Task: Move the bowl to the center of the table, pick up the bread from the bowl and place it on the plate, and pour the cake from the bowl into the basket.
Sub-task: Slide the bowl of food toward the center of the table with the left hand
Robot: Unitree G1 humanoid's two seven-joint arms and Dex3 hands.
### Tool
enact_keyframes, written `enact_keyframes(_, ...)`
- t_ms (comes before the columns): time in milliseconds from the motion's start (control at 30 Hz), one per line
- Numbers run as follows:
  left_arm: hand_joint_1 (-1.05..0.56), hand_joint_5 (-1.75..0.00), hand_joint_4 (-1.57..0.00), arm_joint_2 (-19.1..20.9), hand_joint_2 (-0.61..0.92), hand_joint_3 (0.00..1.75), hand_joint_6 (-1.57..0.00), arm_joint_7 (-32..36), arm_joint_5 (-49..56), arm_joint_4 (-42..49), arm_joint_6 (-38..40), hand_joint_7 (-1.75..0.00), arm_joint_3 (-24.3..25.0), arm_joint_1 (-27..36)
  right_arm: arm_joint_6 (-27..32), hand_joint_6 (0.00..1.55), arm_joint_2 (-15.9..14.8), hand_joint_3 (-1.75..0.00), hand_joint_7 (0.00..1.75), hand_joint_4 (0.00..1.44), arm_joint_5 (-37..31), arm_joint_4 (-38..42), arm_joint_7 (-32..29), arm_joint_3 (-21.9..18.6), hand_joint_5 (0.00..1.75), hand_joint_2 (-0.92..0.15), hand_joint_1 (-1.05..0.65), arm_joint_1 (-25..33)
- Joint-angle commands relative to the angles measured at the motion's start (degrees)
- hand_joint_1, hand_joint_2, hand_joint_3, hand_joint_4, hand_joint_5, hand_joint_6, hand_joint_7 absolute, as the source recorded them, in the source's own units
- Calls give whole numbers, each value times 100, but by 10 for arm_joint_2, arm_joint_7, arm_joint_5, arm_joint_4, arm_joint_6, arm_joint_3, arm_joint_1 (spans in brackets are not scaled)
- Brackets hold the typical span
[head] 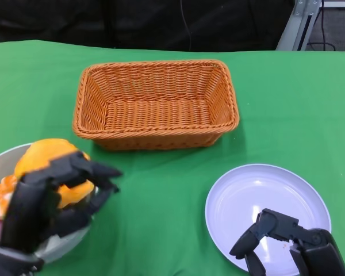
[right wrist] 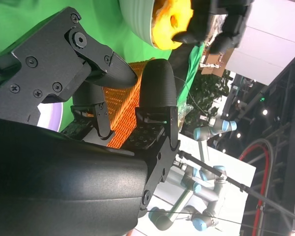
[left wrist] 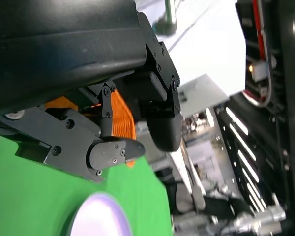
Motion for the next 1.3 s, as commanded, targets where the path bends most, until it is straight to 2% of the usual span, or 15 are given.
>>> enact_keyframes(33, -51, -32, -72, 31, 92, 21, -74, 1, -19, -27, 36, -7, 44, -19, 1, 77, 1, -127, 128, 86, 3, 2, -6, 2, 138, -39, -20, -4)
enact_keyframes(100, -60, -16, -65, 45, 92, 21, -66, 9, -15, -26, 49, -2, 73, -33, 6, 77, 0, -126, 128, 86, 3, -1, -4, 2, 138, -39, -20, -3)
enact_keyframes(200, -69, -4, -52, 73, 92, 26, -51, 14, -5, -5, 59, 0, 115, -56, 5, 77, 2, -125, 129, 87, 1, -1, -7, 2, 138, -39, -20, -4)
enact_keyframes(300, -71, 0, -39, 95, 92, 31, -39, 29, 2, 28, 65, 0, 155, -82, 4, 78, 2, -126, 128, 88, 0, 1, -11, 1, 138, -38, -20, -6)
enact_keyframes(500, -72, -2, -39, 140, 92, 41, -35, 68, 51, 140, 69, -1, 199, -125, 9, 79, -1, -125, 126, 88, 0, 0, -9, 0, 139, -38, -20, -5)
enact_keyframes(567, -72, -2, -41, 150, 92, 42, -37, 85, 66, 170, 89, -1, 203, -133, 14, 79, -2, -125, 125, 87, 2, -3, -7, 1, 139, -38, -20, -3)
enact_keyframes(667, -72, -3, -43, 141, 92, 43, -42, 129, 92, 199, 126, -3, 200, -138, 14, 80, -3, -124, 125, 87, 3, -4, -6, 2, 139, -38, -19, -2)
enact_keyframes(767, -71, -2, -42, 127, 92, 43, -43, 159, 100, 189, 196, -3, 193, -139, 11, 80, -3, -124, 125, 88, 1, -2, -8, 2, 139, -38, -19, -3)
enact_keyframes(867, -64, 0, -34, 125, 92, 45, -40, 159, 94, 186, 250, -1, 190, -140, 16, 80, -4, -124, 124, 88, 2, -6, -6, 3, 139, -38, -18, -2)
enact_keyframes(933, -62, -1, -35, 122, 92, 43, -40, 147, 75, 193, 272, -1, 197, -143, 18, 80, -4, -124, 124, 88, 4, -7, -5, 4, 139, -38, -19, -1)
enact_keyframes(1167, -68, -3, -40, 142, 92, 44, -39, 132, 71, 237, 333, 0, 189, -153, 21, 80, -8, -126, 125, 87, 4, -12, -3, 5, 140, -37, -17, -1)
enact_keyframes(1300, -67, -1, -38, 150, 92, 42, -39, 159, 110, 231, 387, 0, 167, -154, 20, 81, -7, -123, 124, 88, 10, -12, -3, 6, 140, -38, -19, -2)
